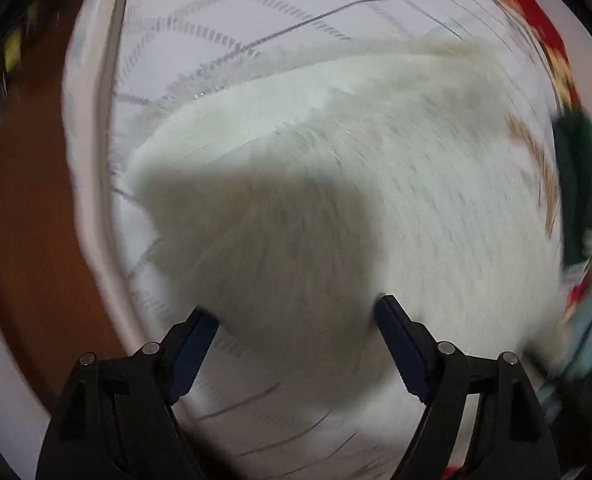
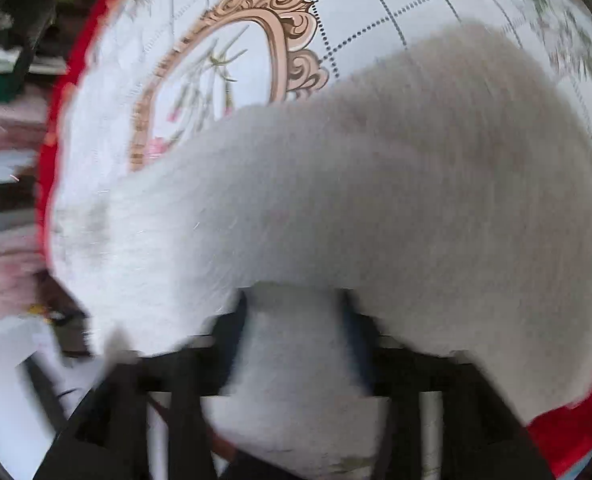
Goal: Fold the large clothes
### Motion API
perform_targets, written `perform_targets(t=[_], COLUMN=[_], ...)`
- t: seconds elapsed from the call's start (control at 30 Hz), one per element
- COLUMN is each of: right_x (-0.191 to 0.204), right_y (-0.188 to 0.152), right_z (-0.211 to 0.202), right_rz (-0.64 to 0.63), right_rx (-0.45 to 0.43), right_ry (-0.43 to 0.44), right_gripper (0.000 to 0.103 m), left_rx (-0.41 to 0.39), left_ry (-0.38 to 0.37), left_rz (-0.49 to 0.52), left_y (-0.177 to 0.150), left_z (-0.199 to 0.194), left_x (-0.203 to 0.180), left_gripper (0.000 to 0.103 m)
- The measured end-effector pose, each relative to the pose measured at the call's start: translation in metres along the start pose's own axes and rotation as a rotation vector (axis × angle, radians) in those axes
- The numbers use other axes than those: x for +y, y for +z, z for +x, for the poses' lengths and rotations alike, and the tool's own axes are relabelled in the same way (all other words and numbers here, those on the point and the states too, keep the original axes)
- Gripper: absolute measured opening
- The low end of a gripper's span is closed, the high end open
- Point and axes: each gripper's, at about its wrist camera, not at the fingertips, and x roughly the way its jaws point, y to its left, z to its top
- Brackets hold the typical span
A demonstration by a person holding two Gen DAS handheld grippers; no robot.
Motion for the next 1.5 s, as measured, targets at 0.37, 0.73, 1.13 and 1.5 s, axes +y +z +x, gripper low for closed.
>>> perform_targets(t=[0.37, 0.73, 1.13, 1.5], right_x=[-0.015, -0.04, 0.03, 0.029], right_y=[-0.017, 0.026, 0.028, 0.029], right_z=[0.014, 0.024, 0.014, 0.059], right_rz=[0.071, 0.177, -0.012, 0.104], right_rx=[0.071, 0.02, 0.062, 0.117], right_ry=[0.056, 0.069, -0.145, -0.071], right_gripper=[0.066, 0.041, 0.037, 0.016], left_rx=[-0.308, -0.274, -0.269, -0.206], left_ry=[-0.086, -0.42, -0.311, -0.35], left_rz=[0.208, 0.265, 0.308, 0.301], left_y=[0.03, 0.065, 0.052, 0.076], left_z=[-0.042, -0.009, 0.012, 0.029], left_x=[-0.056, -0.037, -0.064, -0.072], left_gripper=[0.021, 0.037, 0.042, 0.047])
